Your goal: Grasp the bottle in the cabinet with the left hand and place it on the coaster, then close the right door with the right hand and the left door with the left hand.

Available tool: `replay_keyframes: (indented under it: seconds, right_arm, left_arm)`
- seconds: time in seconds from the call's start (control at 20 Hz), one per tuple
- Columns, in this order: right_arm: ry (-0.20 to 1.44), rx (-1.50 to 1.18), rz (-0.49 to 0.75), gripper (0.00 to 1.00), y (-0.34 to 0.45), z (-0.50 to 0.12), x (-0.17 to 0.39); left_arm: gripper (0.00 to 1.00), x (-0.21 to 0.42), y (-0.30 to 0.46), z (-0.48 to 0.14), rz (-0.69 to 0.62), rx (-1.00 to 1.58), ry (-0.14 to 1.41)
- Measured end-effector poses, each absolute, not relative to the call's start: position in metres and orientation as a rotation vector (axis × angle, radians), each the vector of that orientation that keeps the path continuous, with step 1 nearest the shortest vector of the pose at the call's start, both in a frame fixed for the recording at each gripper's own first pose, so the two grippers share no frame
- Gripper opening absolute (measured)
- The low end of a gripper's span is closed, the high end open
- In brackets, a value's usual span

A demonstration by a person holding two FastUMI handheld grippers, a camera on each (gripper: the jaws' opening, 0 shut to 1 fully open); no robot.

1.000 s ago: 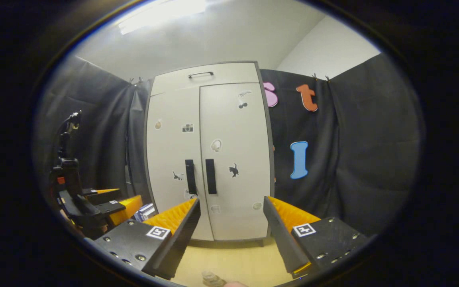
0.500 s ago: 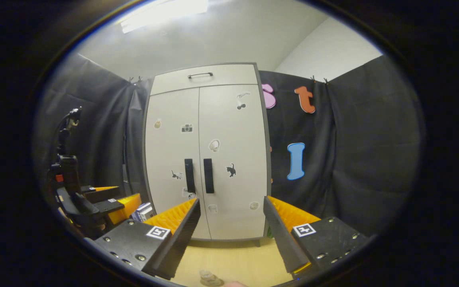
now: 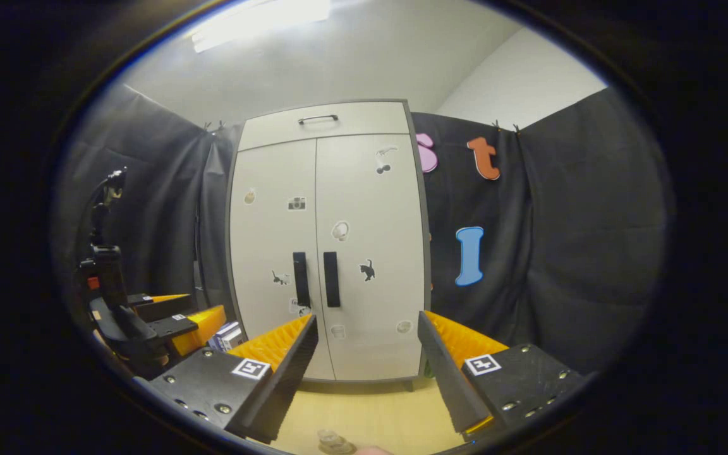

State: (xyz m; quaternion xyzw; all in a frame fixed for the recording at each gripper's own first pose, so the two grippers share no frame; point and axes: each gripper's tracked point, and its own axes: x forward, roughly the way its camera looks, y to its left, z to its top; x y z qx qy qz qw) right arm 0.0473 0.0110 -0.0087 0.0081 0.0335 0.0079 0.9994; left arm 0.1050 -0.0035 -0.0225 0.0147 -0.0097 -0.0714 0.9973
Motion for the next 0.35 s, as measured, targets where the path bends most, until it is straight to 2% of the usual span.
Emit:
replay_keyframes:
  seconds: [0.1, 0.15, 0.2, 0.35]
  right_arm:
    - [0.071, 0.013, 0.004, 0.96, 0.0083, -0.0105, 0.049]
    - [0.072, 0.013, 0.0, 0.93, 0.0075, -0.0109, 0.0494]
    - [0.072, 0.015, -0.004, 0.96, 0.0067, -0.0112, 0.0506]
    - [0.057, 0.021, -0.003, 0.96, 0.0083, -0.0097, 0.0563]
  left_arm:
    - [0.97, 0.1071, -0.0074, -0.0252, -0.152, 0.023, -0.012]
    - [0.98, 0.1088, -0.0083, -0.0266, -0.155, 0.022, -0.01]
    - [0.98, 0.1097, -0.0089, -0.0273, -0.157, 0.024, -0.007]
    - [0.98, 0.1132, -0.0125, -0.0278, -0.17, 0.016, -0.01]
